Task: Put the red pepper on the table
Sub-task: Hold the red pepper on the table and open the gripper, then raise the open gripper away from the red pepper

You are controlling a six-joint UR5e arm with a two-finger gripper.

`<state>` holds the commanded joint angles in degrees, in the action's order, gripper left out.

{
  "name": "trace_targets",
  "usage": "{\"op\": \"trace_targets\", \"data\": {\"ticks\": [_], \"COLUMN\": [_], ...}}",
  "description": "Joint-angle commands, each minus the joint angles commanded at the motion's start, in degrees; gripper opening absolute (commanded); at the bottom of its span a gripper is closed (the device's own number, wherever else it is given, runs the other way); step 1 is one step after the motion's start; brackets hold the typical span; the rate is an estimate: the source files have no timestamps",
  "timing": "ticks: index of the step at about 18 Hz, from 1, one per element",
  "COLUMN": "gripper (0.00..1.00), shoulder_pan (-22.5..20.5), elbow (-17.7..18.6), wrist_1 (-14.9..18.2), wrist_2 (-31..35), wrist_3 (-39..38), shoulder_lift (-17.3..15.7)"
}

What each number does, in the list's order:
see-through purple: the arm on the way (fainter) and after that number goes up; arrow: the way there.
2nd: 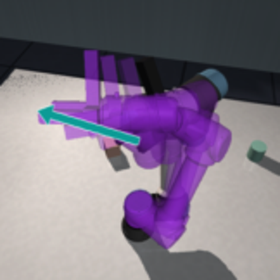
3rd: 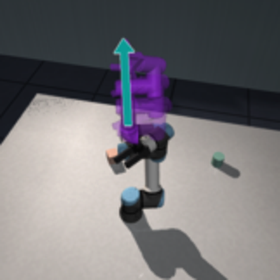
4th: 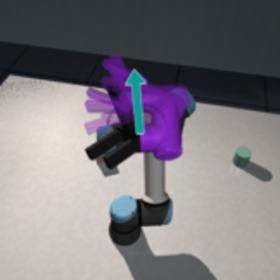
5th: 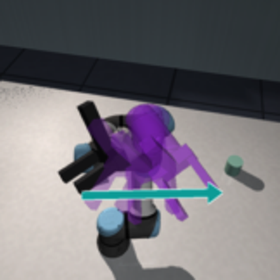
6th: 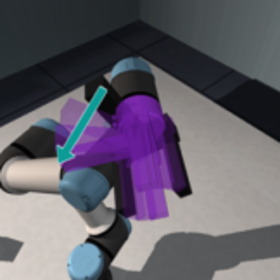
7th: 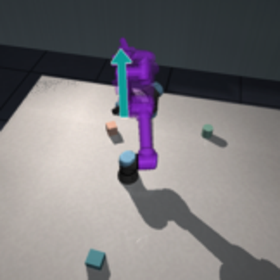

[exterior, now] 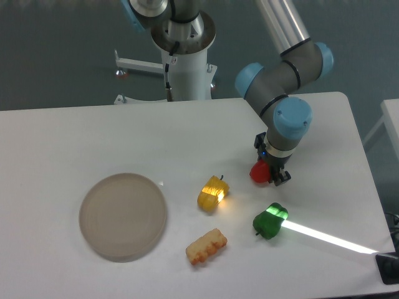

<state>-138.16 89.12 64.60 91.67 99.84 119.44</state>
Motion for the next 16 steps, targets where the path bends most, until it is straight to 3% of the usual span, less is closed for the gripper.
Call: {"op": "trace_targets", "data": {"ticks": [16], "gripper": [0.99], "shoulder_pan": [-0.1], "elbow": [-0.5], "wrist_1": [0.2], "wrist_2": [0.0], "wrist_3": [0.3], "shoulder_lift": [-0.7]}}
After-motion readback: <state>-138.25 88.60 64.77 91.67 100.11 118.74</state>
